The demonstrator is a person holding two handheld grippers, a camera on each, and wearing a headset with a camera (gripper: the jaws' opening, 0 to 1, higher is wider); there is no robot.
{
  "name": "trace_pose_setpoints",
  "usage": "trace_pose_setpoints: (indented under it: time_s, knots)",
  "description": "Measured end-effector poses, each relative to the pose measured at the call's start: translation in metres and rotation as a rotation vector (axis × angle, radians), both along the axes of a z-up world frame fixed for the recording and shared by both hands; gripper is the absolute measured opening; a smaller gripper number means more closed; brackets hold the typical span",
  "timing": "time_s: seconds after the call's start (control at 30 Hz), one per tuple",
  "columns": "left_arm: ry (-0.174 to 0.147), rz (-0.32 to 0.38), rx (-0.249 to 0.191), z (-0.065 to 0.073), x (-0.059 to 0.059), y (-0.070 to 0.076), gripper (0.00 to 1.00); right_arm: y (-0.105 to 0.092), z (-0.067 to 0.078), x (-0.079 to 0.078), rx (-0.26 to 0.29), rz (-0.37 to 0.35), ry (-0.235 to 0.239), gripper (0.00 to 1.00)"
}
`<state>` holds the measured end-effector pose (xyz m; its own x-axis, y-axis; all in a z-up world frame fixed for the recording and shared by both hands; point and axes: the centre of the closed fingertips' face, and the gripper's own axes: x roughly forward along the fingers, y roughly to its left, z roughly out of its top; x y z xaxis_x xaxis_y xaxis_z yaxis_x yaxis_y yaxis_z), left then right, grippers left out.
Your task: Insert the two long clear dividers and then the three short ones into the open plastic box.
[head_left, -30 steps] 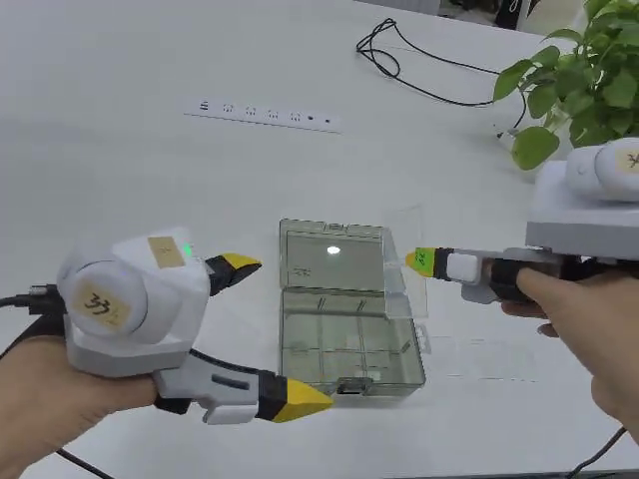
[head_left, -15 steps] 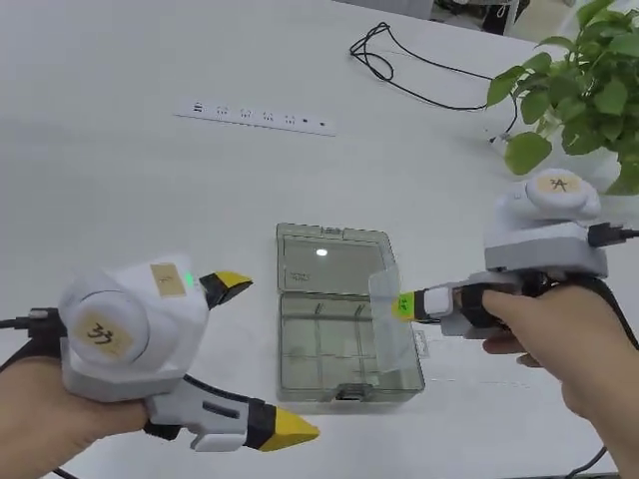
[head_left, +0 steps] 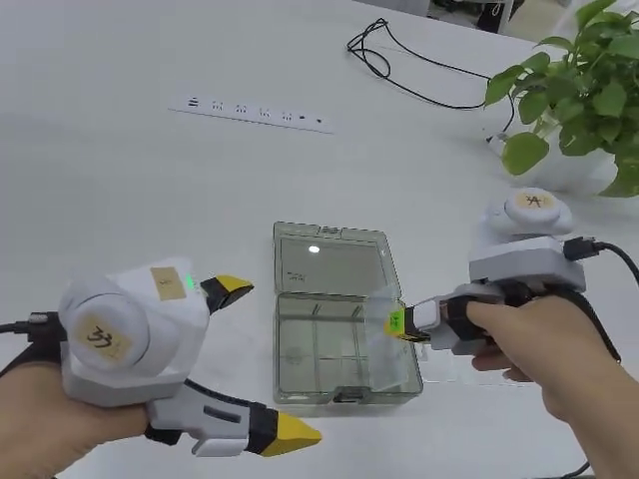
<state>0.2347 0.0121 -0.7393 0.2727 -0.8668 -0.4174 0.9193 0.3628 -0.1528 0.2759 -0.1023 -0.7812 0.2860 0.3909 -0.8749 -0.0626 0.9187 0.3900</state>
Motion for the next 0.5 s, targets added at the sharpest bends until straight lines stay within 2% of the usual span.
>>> trace_pose_setpoints:
  time_s: [0.5]
  knots:
    - [0.012, 0.001, -0.015, 0.0007, -0.0005, -0.0009, 1.0, 0.0068, -0.0089, -0.007, -0.033, 0.005, 0.013, 0.06]
